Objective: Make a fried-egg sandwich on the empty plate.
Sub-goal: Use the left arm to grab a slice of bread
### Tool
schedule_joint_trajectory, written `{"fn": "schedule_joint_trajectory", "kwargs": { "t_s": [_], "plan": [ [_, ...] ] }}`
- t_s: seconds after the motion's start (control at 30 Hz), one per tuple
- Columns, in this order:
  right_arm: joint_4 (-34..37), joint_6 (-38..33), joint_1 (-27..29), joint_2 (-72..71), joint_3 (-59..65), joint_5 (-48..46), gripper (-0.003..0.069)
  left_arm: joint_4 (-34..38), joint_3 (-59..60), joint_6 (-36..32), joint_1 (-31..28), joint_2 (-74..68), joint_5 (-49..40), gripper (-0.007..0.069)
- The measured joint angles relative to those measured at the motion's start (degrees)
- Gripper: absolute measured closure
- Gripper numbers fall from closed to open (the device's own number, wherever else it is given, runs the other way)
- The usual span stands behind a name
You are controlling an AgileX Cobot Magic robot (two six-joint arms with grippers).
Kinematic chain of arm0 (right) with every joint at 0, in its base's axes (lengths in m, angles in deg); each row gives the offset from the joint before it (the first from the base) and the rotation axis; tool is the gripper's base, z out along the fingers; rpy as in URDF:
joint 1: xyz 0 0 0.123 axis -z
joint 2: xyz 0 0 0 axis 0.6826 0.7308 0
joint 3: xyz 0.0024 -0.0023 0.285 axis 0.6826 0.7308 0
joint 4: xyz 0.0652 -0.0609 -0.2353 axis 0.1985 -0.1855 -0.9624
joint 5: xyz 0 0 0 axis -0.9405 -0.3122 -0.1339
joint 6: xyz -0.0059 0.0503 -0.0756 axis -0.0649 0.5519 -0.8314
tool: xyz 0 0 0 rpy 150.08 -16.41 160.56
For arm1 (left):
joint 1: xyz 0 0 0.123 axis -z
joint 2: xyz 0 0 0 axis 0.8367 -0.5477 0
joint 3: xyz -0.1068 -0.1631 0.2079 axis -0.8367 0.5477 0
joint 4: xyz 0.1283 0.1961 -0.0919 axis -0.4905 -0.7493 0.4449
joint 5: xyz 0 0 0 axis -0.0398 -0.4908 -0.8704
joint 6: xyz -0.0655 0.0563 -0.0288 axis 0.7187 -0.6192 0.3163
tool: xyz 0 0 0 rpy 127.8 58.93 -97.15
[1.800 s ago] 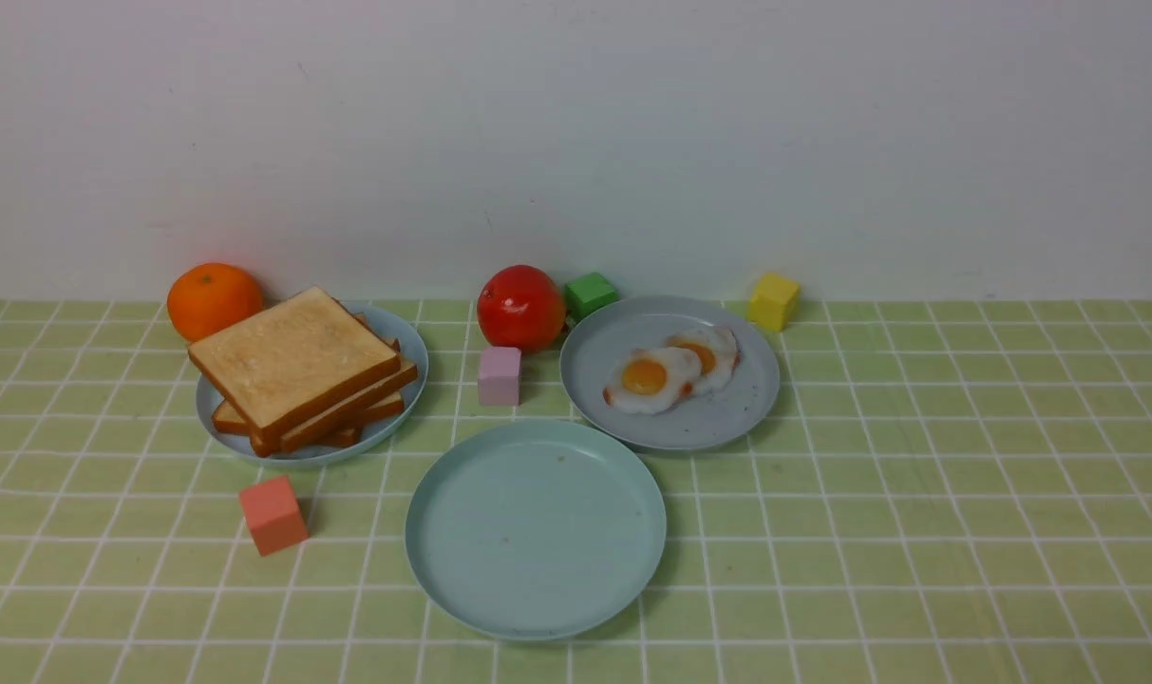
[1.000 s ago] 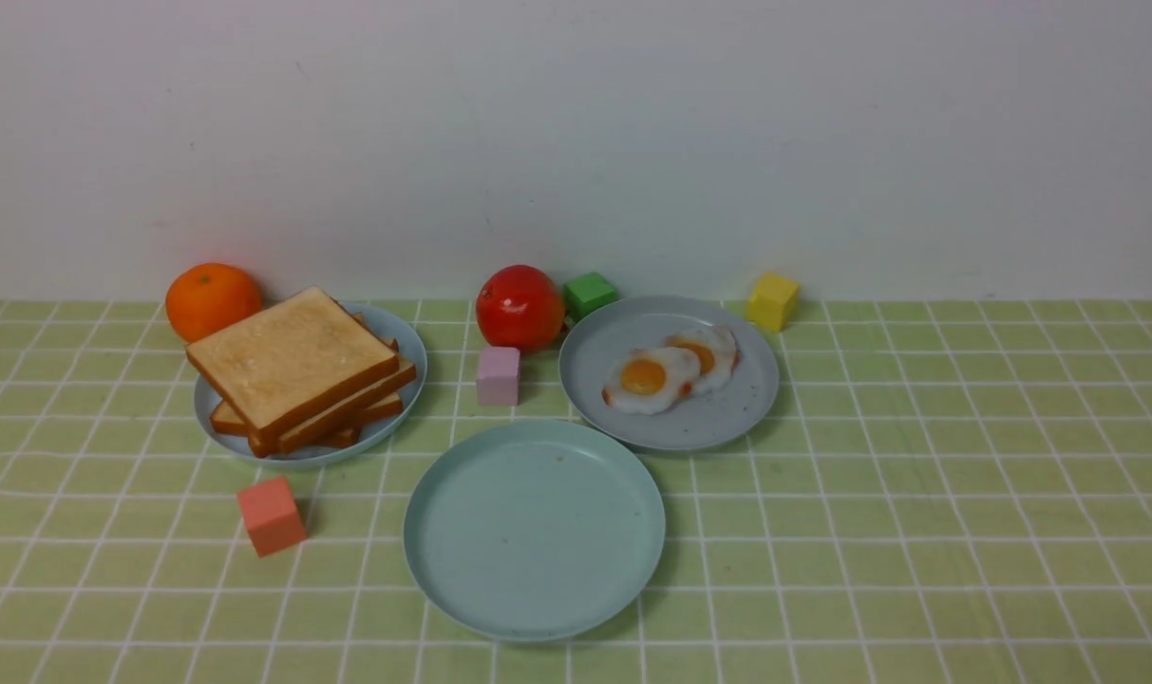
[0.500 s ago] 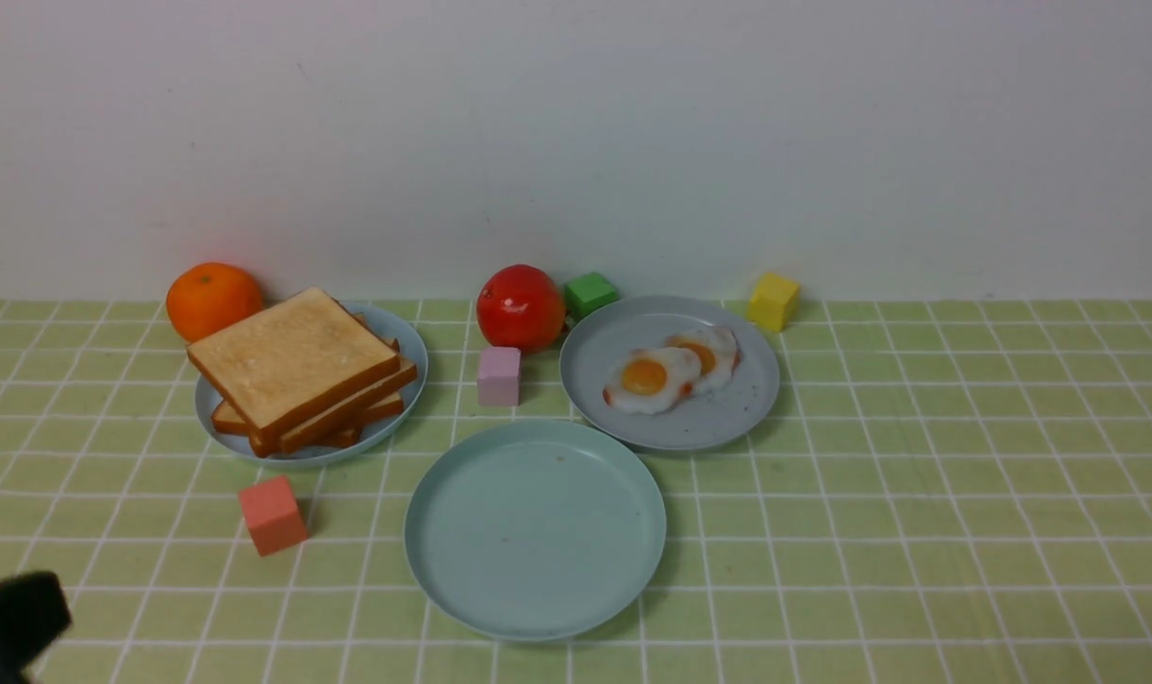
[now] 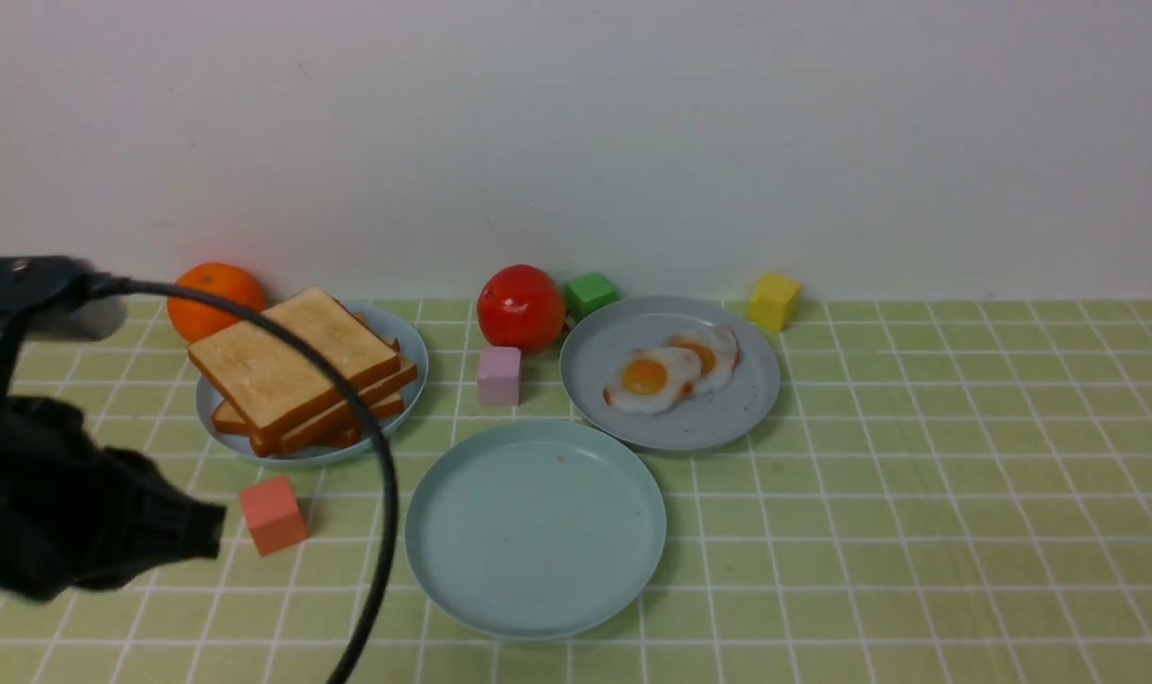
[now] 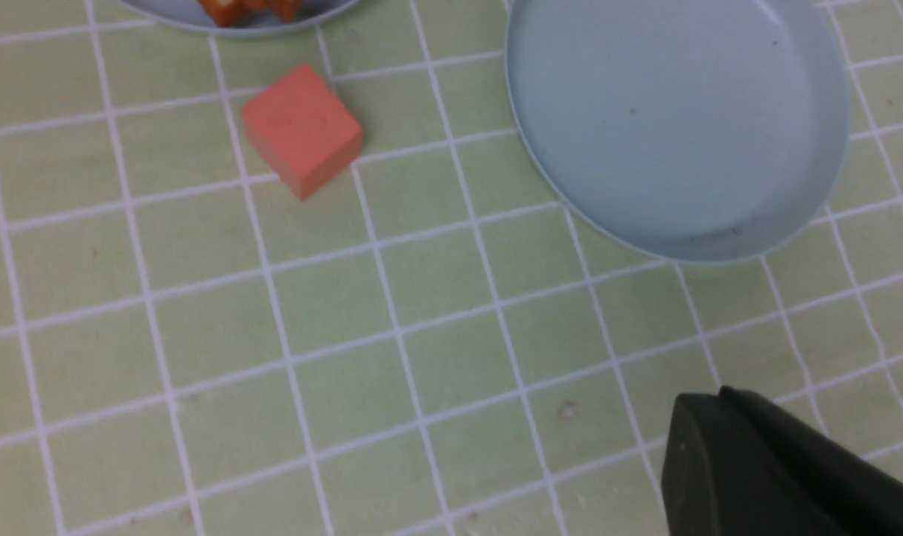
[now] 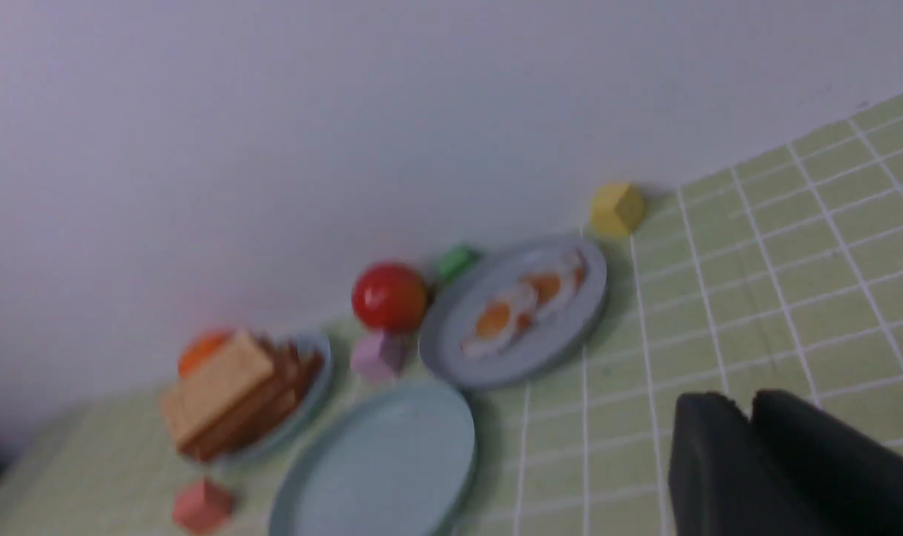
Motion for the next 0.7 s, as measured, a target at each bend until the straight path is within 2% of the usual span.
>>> {"fn": "schedule_joint_trajectory", "kwargs": {
  "t_s": [0.1, 0.23, 0.37, 0.53, 0.6, 0.63, 0.67, 0.7],
  "plan": [
    [-0.3, -7.3, -2.9, 7.2, -10.9, -12.9, 0.0661, -0.8, -4.8, -3.1, 0.0, -9.5, 2.2, 0.0638],
    [0.8, -13.0, -4.6, 14.8, -20.3, -23.6, 0.0670, -3.4, -13.6, -5.8, 0.0, -20.7, 1.5, 0.0638],
    [2.2, -16.6, -4.7, 17.8, -25.2, -25.9, 0.0669, -7.1, -22.2, -6.7, 0.0, -30.3, 1.1, 0.0638],
    [3.5, -17.2, -4.7, 18.1, -25.5, -25.9, 0.0666, -12.7, -29.3, -6.9, 0.0, -37.6, 1.1, 0.0606],
    [4.1, -17.3, -4.7, 18.1, -25.5, -26.4, 0.0665, -16.7, -32.4, -7.1, 0.0, -40.8, 1.5, 0.0524],
    [4.2, -17.3, -4.7, 18.1, -25.5, -26.4, 0.0665, -16.9, -32.5, -7.1, 0.0, -41.0, 1.6, 0.0516],
    [4.3, -17.3, -4.7, 18.1, -25.5, -26.9, 0.0663, -18.9, -33.7, -7.1, 0.0, -42.7, 2.3, 0.0442],
    [4.3, -17.3, -4.7, 18.1, -25.5, -26.9, 0.0662, -18.9, -33.7, -7.1, 0.0, -42.7, 2.3, 0.0442]
  ]
}}
